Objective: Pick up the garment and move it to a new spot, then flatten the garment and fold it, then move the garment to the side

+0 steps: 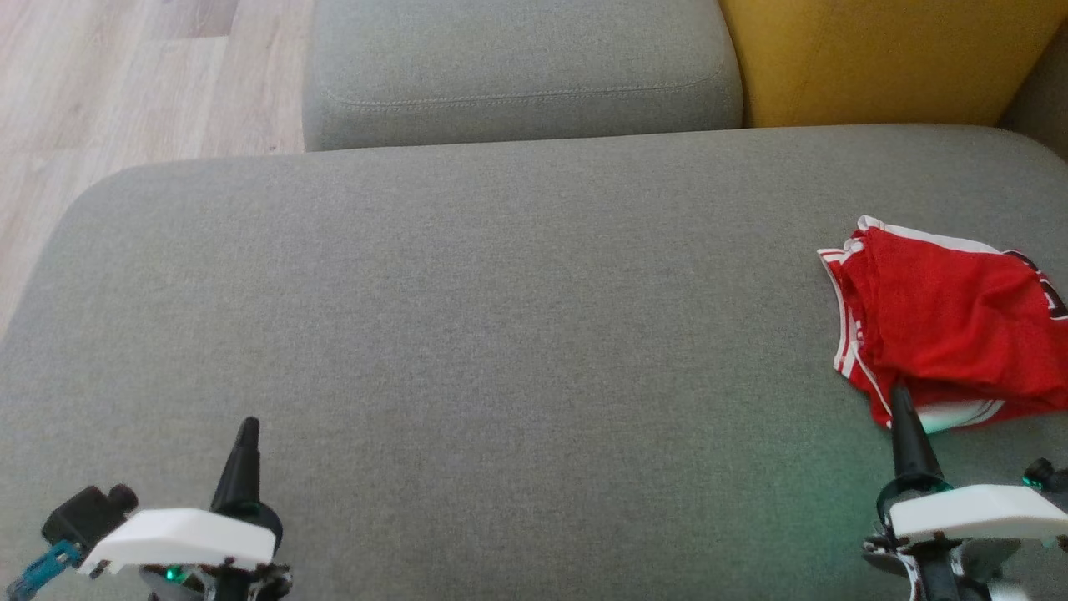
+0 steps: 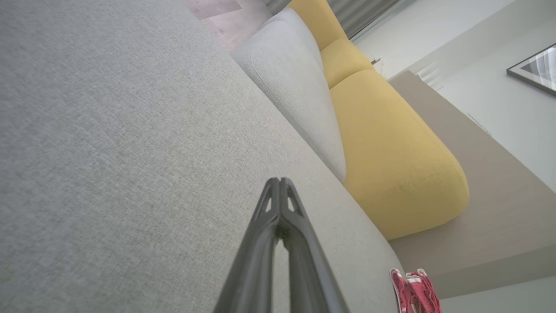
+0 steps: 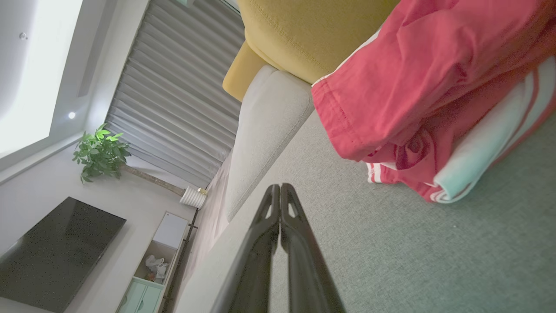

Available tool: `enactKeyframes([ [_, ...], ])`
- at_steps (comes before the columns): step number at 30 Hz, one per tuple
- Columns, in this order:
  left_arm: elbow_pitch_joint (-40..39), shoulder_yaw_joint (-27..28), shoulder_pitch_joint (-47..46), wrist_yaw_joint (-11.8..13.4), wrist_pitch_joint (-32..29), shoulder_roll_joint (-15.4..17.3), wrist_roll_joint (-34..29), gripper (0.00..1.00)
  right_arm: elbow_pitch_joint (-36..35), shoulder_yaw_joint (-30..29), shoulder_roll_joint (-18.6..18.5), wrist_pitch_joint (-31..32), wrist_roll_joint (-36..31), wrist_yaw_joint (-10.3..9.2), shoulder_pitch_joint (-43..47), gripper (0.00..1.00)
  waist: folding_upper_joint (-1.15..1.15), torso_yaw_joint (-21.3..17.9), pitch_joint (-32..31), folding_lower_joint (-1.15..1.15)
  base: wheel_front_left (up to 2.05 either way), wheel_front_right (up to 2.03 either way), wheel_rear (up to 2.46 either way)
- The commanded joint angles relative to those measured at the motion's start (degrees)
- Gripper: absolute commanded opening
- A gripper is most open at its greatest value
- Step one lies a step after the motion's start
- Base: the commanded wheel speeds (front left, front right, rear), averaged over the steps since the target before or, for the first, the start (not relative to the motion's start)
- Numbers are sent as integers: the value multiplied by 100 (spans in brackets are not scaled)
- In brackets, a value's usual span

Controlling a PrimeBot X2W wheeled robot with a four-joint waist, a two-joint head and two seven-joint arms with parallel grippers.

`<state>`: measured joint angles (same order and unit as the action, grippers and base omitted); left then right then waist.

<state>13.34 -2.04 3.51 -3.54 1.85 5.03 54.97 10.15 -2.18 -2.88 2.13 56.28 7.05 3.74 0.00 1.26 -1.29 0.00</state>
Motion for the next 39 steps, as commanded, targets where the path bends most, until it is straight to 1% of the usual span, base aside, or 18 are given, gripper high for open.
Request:
enactKeyframes([
  [1,-153,199,-383,-63,-45,15,199,0,-145,39,-129,29,218,27,-367,0,0,-4,5,0,0,0,0],
  [16,-85,398,-560,-163,-284,-55,1262,0,13,-41,-135,101,1288,32,-550,0,0,-41,48,0,0,0,0],
  [17,-85,398,-560,-163,-284,-55,1262,0,13,-41,-135,101,1288,32,-550,0,0,-41,48,0,0,0,0],
  [39,8,672,-804,-301,-612,-150,2721,0,229,-163,-135,210,2748,39,-803,0,0,-92,107,0,0,0,0],
])
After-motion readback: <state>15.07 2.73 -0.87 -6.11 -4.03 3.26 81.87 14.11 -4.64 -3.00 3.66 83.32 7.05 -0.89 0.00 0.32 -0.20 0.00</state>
